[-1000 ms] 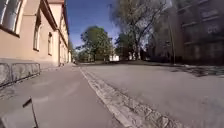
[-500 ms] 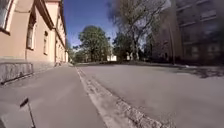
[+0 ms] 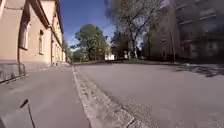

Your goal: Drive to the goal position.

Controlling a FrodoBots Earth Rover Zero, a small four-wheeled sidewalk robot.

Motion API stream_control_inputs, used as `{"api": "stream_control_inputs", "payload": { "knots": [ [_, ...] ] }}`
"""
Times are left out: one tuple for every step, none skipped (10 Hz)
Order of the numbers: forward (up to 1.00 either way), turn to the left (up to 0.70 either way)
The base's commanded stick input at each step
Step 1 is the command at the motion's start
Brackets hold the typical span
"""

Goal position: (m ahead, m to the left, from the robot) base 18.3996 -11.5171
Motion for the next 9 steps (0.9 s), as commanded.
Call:
{"api": "stream_control_inputs", "payload": {
  "knots": [
    [0.70,-0.28],
    [0.70,-0.14],
    [0.70,-0.02],
    [0.70,-0.09],
    [0.70,-0.35],
    [0.70,-0.35],
    [0.70,-0.27],
    [0.70,-0.07],
    [0.70,0.00]
  ]
}}
